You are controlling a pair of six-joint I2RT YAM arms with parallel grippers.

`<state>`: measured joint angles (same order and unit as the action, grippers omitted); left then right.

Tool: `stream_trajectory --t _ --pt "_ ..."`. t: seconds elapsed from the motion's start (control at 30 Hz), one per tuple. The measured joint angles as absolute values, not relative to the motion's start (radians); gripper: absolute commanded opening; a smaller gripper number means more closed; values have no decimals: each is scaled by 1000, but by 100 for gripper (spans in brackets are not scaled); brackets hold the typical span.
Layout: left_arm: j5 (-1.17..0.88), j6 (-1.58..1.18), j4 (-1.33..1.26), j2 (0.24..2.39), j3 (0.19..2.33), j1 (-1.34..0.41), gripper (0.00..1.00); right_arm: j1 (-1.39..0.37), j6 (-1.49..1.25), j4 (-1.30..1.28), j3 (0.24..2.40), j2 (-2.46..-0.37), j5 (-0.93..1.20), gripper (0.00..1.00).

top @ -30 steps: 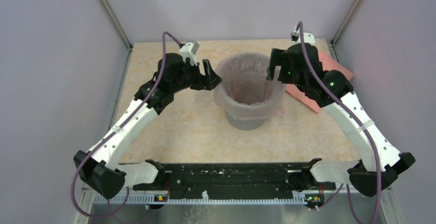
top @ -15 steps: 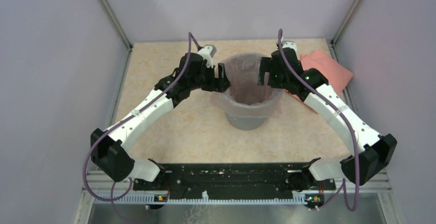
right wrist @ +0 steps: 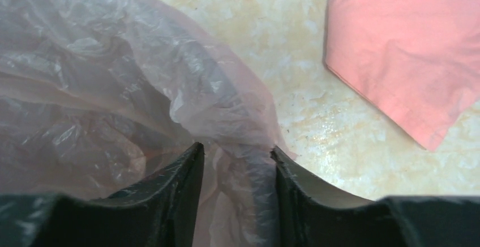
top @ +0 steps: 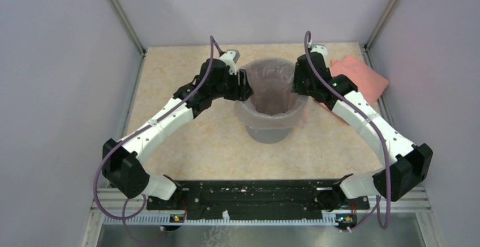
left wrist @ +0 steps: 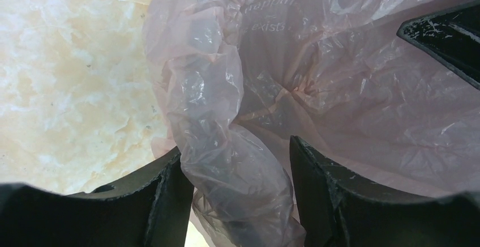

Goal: Put the trash bags into the trash bin

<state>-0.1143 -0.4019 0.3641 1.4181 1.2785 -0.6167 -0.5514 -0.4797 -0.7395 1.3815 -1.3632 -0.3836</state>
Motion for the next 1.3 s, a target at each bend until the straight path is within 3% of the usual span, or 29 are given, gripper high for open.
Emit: stream_trajectory --t 0.1,0.17,0.3,0.4,0.6,0.7,1.3 --pt "-110 -402 360 1418 1279 -616 64 -546 -480 -745 1381 -1363 -401 32" --pt "-109 -402 359 1418 1279 -616 64 -544 -480 -748 1381 -1364 -410 32" --pt "-107 -401 359 1418 1279 -616 72 -542 -488 -743 1381 -1365 -408 64" --pt "-107 -397 361 1418 1279 -617 78 -546 -491 -735 1382 -1367 -398 81" --pt "-84 -389 379 1414 1281 -617 89 -547 -491 -734 1383 -1366 -393 96" --pt "-69 -389 399 1412 1296 -617 98 -547 -490 -751 1384 -1362 -391 99" --pt "-36 -354 435 1251 1366 -617 98 -547 -453 -793 1420 -1186 -374 99"
